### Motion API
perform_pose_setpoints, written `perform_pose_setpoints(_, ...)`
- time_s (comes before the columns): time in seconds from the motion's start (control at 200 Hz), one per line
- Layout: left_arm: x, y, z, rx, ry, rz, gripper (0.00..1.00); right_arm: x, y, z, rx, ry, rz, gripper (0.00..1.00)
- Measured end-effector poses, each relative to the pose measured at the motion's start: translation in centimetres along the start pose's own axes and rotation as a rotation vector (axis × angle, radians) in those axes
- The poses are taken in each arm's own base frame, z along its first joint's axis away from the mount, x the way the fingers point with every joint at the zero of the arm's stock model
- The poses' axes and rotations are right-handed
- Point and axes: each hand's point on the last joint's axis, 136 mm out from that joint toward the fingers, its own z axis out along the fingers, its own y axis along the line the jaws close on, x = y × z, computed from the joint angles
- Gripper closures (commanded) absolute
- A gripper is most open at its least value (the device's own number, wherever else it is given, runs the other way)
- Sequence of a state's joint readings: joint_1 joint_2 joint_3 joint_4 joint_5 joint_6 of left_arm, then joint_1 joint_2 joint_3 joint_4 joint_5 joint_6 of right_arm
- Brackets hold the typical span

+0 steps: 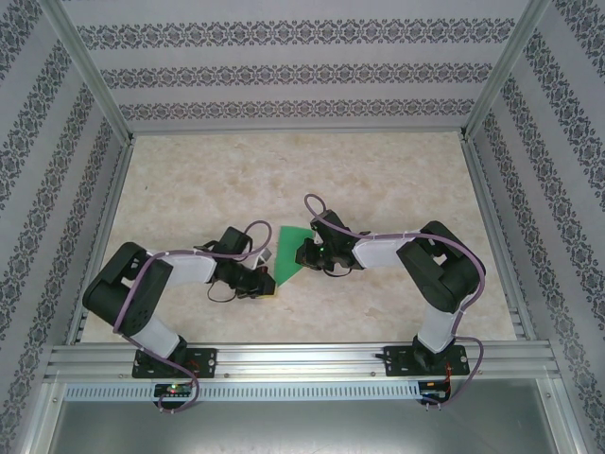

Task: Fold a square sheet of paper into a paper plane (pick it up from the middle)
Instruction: Third fold the triangle at the center of the table.

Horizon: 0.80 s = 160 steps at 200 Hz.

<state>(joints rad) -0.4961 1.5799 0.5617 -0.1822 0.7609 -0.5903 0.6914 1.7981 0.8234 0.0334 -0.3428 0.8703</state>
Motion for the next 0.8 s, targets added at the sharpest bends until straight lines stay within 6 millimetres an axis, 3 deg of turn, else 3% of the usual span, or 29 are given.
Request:
perform_pose_setpoints(0.17,0.0,0.1,-1.2,0.021,-0.024,-0.063,0.89,-0.1,0.0,-0.1,0.008,0.004,0.0,0.89)
perform_pose_setpoints(0.275,-0.6,-1.6,-2.4,0.043,-0.057,-0.028,0.86,-0.2,0.0,-0.1,0.015,0.007,0.001,0.89)
perform_pose_setpoints(0.44,-3.0,-4.8,-3.8,0.093,-0.113,0.046,0.85,-0.3,-0.1,-0.2,0.028,0.009,0.005,0.89)
perform_pose_setpoints(0.579,-4.0,-4.3,-2.6,0.092,-0.088,0.024,0.85,-0.3,-0.2,-0.2,0.033,0.008,0.006,0.89)
perform_pose_setpoints(0.799,-2.8,-2.3,0.1,0.036,-0.001,-0.028,0.86,-0.3,-0.2,-0.2,0.033,0.008,0.006,0.89)
